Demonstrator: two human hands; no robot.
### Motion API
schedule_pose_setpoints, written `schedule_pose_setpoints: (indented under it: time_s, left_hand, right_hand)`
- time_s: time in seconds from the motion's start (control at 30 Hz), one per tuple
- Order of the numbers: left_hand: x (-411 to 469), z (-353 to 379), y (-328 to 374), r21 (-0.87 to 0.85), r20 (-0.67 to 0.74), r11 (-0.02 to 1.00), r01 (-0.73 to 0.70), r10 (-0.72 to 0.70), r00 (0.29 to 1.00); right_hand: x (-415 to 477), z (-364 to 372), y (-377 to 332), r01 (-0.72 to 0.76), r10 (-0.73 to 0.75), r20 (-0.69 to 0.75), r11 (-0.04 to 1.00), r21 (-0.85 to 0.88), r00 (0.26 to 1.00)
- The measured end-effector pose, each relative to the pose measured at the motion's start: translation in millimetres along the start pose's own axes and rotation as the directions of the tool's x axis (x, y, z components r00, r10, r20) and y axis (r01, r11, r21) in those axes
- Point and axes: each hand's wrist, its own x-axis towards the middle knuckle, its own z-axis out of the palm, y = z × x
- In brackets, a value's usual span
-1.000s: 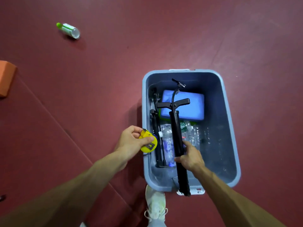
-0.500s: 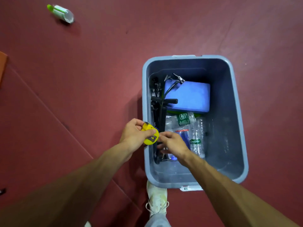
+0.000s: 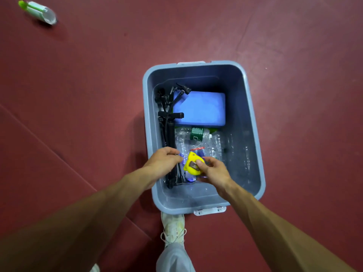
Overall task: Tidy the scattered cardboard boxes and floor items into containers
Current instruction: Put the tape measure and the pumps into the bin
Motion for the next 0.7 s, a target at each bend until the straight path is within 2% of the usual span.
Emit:
schedule_pose_setpoints:
  time_s: [0.1,0.23,0.43,0.6,0.7]
  left_hand:
    - [-3.3,-10.6,-3.2,-0.02,-0.037,1.0,-0.017,0.016,0.999]
    - [-17.8,-44.2,-21.6,-0.039,-0.08,0.999,-0.025,0.022,0.997]
    - [-70.5,-133.2,-70.7,-0.149,-0.209,0.988,-0.047,0.015,0.978]
    - [-136.9,-234.2,-151.2,-0.258,-0.349,0.962,-0.089,-0.007,0.937]
    - [-185.4,-297.4,-222.3,-0.329,-0.431,0.939,-0.098,-0.057,0.9]
  right_hand:
    - [6.1,-10.4,10.1,-0.052,0.051,-0.173,0.999,-0.001,0.984]
    - [-4.1,0.1,8.8,-0.063,0.033,-0.187,0.986,-0.154,0.982]
    - [-40.5,95.3,-20.0,0.06,-0.081,-0.06,0.954,-0.295,0.995]
    - [-82.7,230.3,-25.3,0.158,-0.118,0.124,0.907,-0.391,0.985]
    - [-121.7,324.0,-9.7,0.248,-0.147,0.233,0.831,-0.498,0.961]
